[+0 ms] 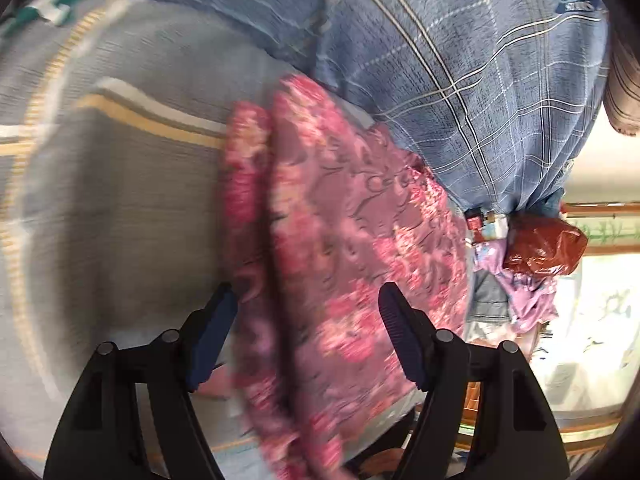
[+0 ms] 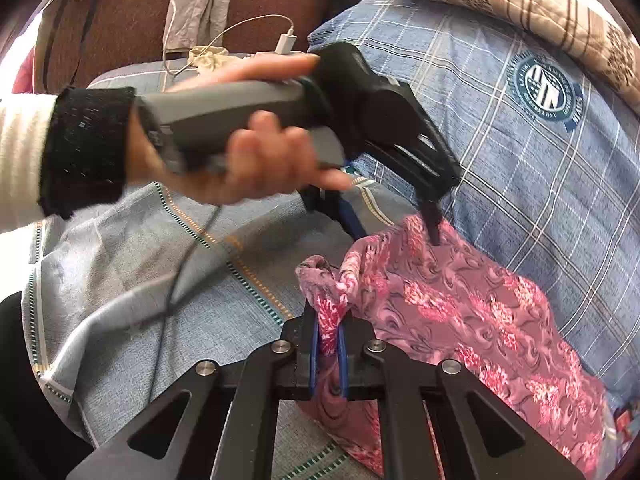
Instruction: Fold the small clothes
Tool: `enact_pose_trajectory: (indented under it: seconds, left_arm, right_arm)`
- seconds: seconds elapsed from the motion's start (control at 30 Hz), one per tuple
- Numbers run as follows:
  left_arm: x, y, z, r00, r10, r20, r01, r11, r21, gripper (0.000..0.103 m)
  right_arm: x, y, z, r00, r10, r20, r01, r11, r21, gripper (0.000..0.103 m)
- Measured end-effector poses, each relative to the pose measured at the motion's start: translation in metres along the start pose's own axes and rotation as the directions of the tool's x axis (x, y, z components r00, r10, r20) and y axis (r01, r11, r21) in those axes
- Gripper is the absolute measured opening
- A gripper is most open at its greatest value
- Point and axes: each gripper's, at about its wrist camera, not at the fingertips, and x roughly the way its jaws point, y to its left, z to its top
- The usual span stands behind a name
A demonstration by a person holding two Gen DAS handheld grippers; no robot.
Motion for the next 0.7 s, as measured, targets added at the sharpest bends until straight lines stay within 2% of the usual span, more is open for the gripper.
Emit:
enact_pose_trajectory:
  seconds: [0.07, 0.13, 0.17, 0.23, 0.3, 0.33, 0.37, 0.4, 0.5, 0.7]
  left_arm:
    - [0.010, -0.009, 0.004, 0.999, 0.039, 0.001, -0.039, 0.999, 0.018, 0.082]
    - [0.011, -0.021, 0.004, 0.997, 0.066, 0.027, -0.067, 0.996, 0.056, 0.082]
    - [0.013, -0.024, 0.004, 0.997, 0.067, 0.024, -0.069, 0.995, 0.072, 0.081]
    - [0.014, -0.028, 0.001, 0.996, 0.082, 0.031, -0.084, 0.992, 0.092, 0.074]
    - [0.014, -0.032, -0.002, 0.994, 0.102, 0.039, -0.105, 0.989, 0.108, 0.044]
    - [0.013, -0.034, -0.003, 0.992, 0.115, 0.045, -0.119, 0.987, 0.112, 0.036]
    - [0.011, -0.036, -0.005, 0.990, 0.129, 0.058, -0.135, 0.984, 0.117, 0.022]
    - [0.009, -0.039, -0.007, 0.988, 0.137, 0.070, -0.144, 0.983, 0.118, 0.014]
    - [-0.003, -0.048, -0.014, 0.987, 0.116, 0.110, -0.129, 0.984, 0.123, 0.012]
    - [-0.020, -0.103, -0.032, 0.983, 0.034, 0.181, -0.069, 0.980, 0.189, 0.012]
  right_arm:
    - [0.000, -0.005, -0.002, 1.000, 0.020, 0.000, -0.020, 0.999, 0.035, 0.006]
    - [-0.003, -0.008, -0.003, 0.999, 0.037, 0.004, -0.037, 0.997, 0.072, 0.006]
    - [-0.004, -0.009, -0.003, 0.999, 0.045, 0.007, -0.045, 0.995, 0.085, 0.006]
    - [-0.002, -0.013, -0.005, 0.999, 0.051, 0.012, -0.052, 0.994, 0.095, 0.006]
    - [-0.005, -0.016, -0.007, 0.998, 0.057, 0.019, -0.058, 0.992, 0.111, 0.006]
    - [-0.007, -0.020, -0.007, 0.998, 0.057, 0.026, -0.060, 0.991, 0.123, 0.006]
    - [-0.008, -0.024, -0.008, 0.998, 0.059, 0.031, -0.063, 0.989, 0.137, 0.006]
    - [-0.010, -0.027, -0.008, 0.997, 0.063, 0.035, -0.068, 0.986, 0.151, 0.006]
    - [-0.019, -0.036, -0.011, 0.996, 0.071, 0.056, -0.081, 0.976, 0.201, 0.006]
    - [-0.058, -0.058, -0.018, 0.992, 0.045, 0.121, -0.078, 0.958, 0.277, 0.006]
